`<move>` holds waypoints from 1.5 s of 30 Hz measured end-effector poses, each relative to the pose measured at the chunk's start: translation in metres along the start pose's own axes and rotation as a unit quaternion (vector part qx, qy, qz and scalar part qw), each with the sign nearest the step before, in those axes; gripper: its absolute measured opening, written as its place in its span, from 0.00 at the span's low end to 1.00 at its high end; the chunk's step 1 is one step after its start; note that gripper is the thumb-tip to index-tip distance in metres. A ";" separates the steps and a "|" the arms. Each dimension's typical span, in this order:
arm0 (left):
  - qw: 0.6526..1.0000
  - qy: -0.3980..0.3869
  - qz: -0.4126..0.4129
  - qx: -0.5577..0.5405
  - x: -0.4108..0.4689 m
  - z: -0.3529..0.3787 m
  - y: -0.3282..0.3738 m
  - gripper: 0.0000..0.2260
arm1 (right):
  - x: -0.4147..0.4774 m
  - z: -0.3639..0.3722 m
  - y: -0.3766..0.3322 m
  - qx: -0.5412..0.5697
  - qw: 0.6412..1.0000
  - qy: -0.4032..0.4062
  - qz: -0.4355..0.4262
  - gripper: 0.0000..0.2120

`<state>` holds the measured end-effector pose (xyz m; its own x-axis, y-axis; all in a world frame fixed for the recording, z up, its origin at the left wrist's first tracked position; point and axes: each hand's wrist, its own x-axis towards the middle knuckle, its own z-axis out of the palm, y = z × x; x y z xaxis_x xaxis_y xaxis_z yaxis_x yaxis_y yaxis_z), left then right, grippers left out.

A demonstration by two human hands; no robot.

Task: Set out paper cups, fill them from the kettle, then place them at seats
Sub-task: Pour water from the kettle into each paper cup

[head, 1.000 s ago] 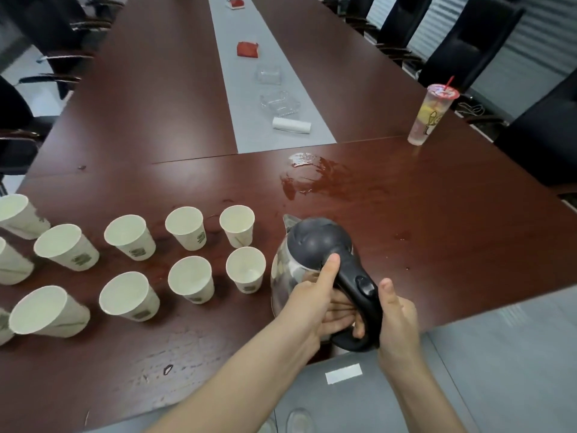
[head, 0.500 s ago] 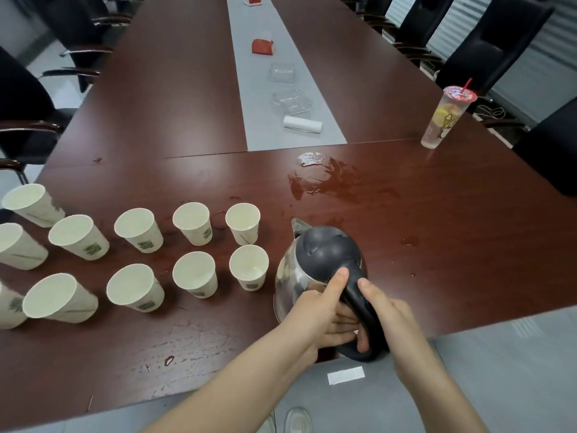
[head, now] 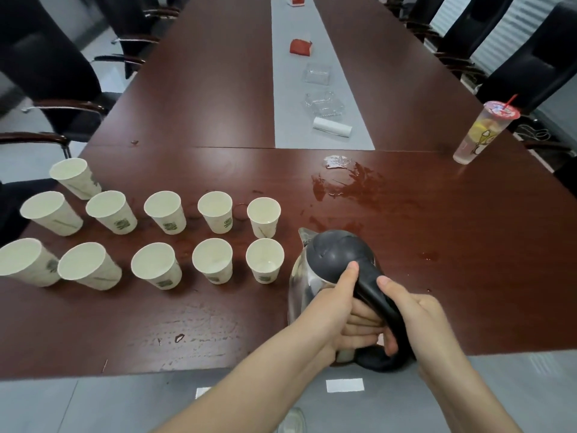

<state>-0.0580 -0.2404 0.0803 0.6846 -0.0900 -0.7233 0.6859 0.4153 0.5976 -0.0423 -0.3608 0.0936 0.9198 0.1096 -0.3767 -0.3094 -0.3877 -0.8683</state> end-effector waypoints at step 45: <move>0.995 -0.025 -0.032 -0.094 -0.023 -0.016 0.015 0.39 | -0.002 0.016 -0.061 -0.155 0.985 -0.058 0.040 0.31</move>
<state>-0.0672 -0.2171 0.1007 0.6555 -0.1642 -0.7372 0.6737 0.5681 0.4726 -0.0288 -0.3229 0.1421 0.8564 0.1649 -0.4893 -0.2738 -0.6584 -0.7012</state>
